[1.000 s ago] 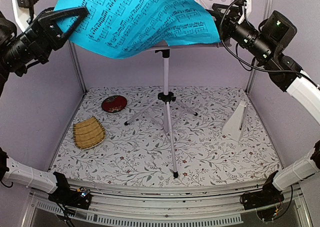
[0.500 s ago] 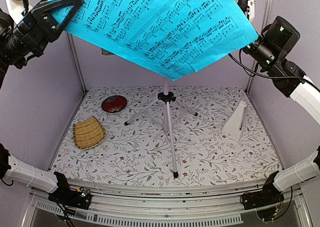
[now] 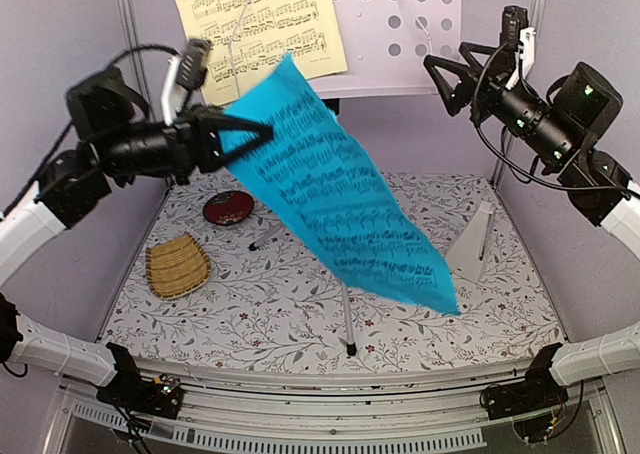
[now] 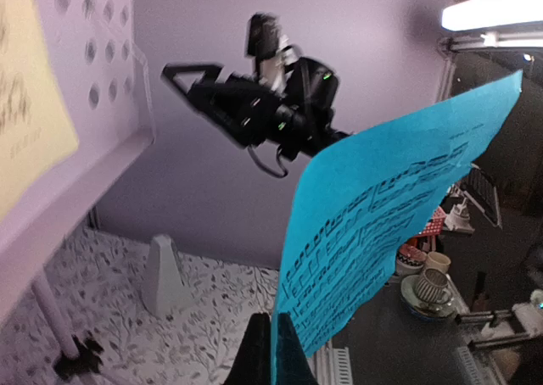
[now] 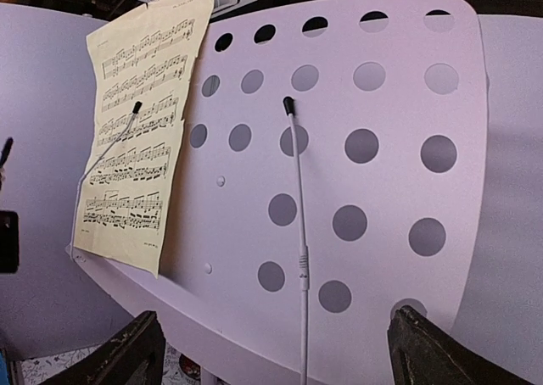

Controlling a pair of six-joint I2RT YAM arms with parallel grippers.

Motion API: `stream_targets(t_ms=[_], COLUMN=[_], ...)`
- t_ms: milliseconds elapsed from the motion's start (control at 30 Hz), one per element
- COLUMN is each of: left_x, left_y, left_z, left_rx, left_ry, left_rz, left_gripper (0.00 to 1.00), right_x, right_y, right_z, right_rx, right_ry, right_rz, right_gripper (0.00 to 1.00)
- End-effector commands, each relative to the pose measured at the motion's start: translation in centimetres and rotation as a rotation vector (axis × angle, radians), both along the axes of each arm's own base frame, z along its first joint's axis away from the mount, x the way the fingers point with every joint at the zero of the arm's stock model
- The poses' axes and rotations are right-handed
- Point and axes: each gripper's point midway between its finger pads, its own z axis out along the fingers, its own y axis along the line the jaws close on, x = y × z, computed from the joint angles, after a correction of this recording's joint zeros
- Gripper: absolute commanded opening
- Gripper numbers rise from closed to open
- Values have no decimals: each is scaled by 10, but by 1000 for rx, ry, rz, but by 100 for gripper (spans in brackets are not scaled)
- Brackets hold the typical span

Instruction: Pack up the instrument practice props

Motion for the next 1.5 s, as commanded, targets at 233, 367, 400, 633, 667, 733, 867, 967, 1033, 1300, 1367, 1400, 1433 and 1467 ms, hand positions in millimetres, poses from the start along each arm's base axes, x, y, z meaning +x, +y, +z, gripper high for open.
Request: stream_targets(t_ms=[233,367,400,633,667,733,867,967,1033,1300,1367,1400,1433,1467], left_x=[90,113,119,143,146,153,166,172,175,183,182,181,179,178], left_y=[32,53,58,74,76,83,105,122,136,166,167,167,165,164], left_z=[-193,-264,-280,-351,-357,-370,-395,-408,-414,-413,-417,-419,-421,-423], left_rx=[193,259,270,392,414,465,591,693,766,861,886,889,893,896], left_ry=[599,753,787,885,887,880,848,825,806,720,730,735,742,749], left_rz=[224,312,329,432,450,510,667,753,820,962,956,947,934,924], left_gripper=[0,0,0,0,0,0,0,0,0,0,0,0,0,0], right_x=[-1,8,10,12,12,10,11,13,15,16,15,14,13,13], right_y=[-41,-51,-52,-55,-55,-56,-56,-54,-52,-48,-48,-48,-48,-48], right_z=[-50,-78,-85,-122,-126,-133,-150,-164,-170,-182,-182,-182,-182,-183], right_rx=[-22,-27,-32,-60,-63,-67,-75,-82,-88,-76,-71,-68,-66,-63], right_ry=[70,122,137,194,199,208,232,254,267,300,304,307,308,310], right_rz=[-180,-254,-266,-282,-283,-281,-281,-279,-276,-258,-249,-245,-242,-241], right_gripper=[94,94,94,95,95,95,95,95,95,95,95,95,95,95])
